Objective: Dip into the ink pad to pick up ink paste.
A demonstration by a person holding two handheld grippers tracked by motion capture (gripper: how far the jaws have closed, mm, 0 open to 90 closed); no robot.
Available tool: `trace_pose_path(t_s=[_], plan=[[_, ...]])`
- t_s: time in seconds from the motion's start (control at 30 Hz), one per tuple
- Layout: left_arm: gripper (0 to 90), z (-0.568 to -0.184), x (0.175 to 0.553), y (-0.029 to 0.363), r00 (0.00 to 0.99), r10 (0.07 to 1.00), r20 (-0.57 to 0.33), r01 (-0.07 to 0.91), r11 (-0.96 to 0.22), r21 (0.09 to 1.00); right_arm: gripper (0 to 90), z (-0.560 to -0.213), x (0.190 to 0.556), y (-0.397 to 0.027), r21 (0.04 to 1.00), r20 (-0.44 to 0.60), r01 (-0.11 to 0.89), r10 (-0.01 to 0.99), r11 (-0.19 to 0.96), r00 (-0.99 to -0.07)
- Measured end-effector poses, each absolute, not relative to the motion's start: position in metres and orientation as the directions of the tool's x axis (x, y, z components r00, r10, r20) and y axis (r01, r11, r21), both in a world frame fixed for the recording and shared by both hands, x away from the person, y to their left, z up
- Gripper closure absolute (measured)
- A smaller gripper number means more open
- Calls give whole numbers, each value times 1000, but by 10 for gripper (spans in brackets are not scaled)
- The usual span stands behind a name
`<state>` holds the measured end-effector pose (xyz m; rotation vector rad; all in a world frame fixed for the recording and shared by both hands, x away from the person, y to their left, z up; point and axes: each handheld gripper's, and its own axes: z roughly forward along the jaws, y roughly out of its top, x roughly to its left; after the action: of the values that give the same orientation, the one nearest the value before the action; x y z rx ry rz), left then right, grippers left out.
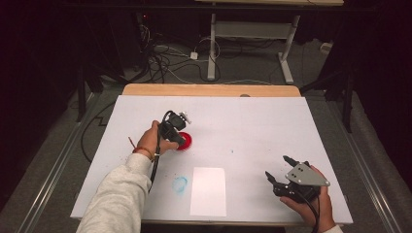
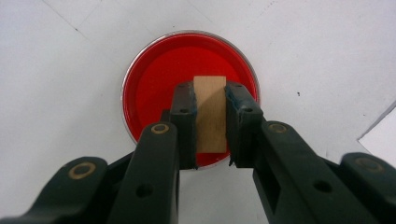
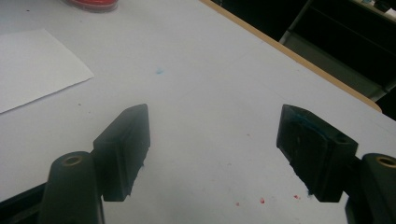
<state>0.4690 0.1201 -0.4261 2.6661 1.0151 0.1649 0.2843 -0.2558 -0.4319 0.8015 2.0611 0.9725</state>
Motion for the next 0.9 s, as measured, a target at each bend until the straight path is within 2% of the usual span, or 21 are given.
trace_pose_path(t_s=[0.23,0.4,0.67,0.9], plan=[[741,-426,470,123,742,670,-9,639,-704,311,262,-432,285,-256,820,-331,231,763,524,-555],[741,-423,467,119,744,668,19,631,-712,307,258,-431,283,-256,826,-329,219,759,520,-561],[740,-393,464,123,733,677,64,611,-697,375,256,-430,283,-256,827,-331,215,759,520,-561],[740,-378,466,120,741,667,74,599,-707,377,255,-430,283,-256,824,-332,218,758,523,-562]])
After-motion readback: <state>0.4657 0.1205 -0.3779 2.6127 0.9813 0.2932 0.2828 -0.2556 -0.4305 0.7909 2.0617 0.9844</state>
